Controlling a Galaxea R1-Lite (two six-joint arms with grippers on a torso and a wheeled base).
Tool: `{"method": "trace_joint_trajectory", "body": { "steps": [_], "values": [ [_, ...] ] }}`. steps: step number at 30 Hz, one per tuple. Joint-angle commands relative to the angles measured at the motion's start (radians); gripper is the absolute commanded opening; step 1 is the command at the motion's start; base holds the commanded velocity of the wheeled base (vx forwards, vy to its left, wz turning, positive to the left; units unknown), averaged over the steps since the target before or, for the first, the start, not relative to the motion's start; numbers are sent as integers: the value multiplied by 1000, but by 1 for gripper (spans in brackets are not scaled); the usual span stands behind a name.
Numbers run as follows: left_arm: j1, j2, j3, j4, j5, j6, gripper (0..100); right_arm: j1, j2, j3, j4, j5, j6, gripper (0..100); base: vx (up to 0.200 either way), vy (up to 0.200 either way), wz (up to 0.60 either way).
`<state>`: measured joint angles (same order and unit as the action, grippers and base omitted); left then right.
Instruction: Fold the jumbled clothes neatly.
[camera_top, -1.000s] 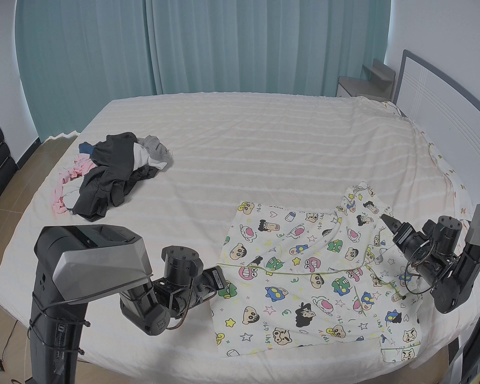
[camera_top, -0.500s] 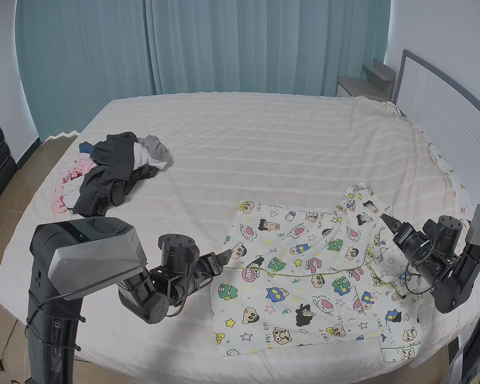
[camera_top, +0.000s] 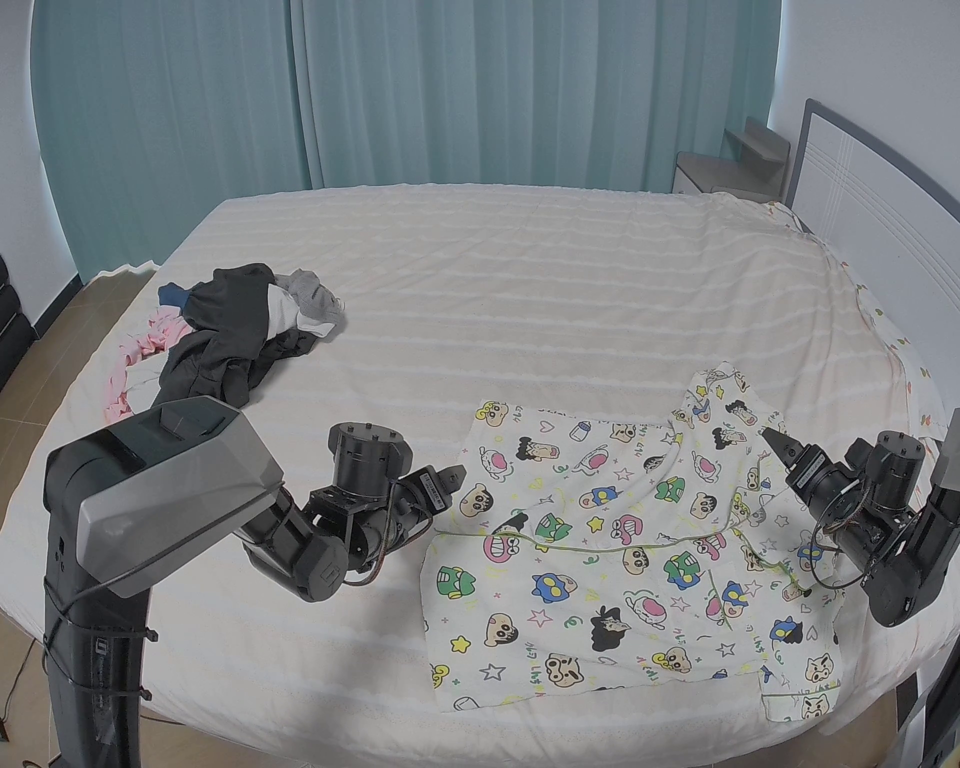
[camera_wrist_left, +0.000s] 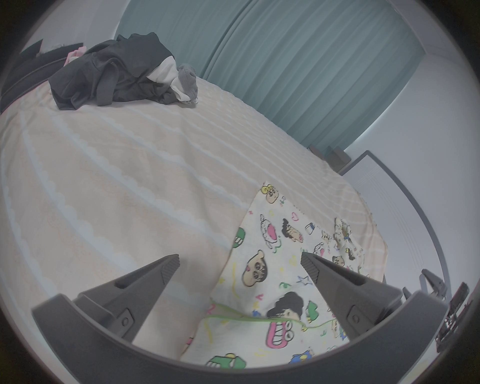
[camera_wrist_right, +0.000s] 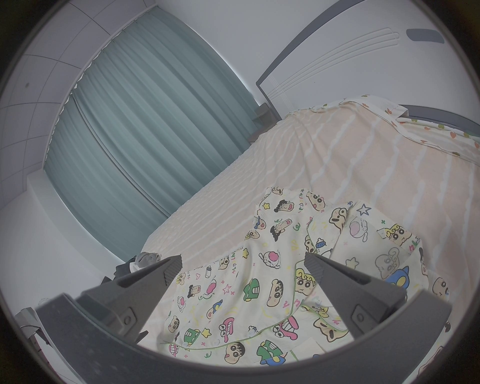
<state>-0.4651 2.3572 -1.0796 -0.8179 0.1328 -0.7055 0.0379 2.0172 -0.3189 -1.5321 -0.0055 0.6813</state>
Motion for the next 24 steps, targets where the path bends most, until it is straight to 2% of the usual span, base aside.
{"method": "trace_joint_trajectory", "body": {
  "steps": [1,9,15,19,21,24],
  "values": [
    [-18,16,-20,-3,28,-6,100,0,1,0,0,1,0,100,0,0,0],
    [-21,19,-33,0,59,-57,100,0,3,0,0,1,0,100,0,0,0],
    [-52,28,-39,-1,57,-52,100,2,6,1,0,1,0,100,200,0,0],
    [-66,50,-65,6,59,-43,100,2,6,1,0,1,0,100,0,0,0],
    [-63,79,-94,6,64,37,100,2,5,1,0,1,0,100,0,0,0],
    [-53,97,-120,9,67,90,100,11,6,3,0,-1,0,100,0,0,0]
  ]
}}
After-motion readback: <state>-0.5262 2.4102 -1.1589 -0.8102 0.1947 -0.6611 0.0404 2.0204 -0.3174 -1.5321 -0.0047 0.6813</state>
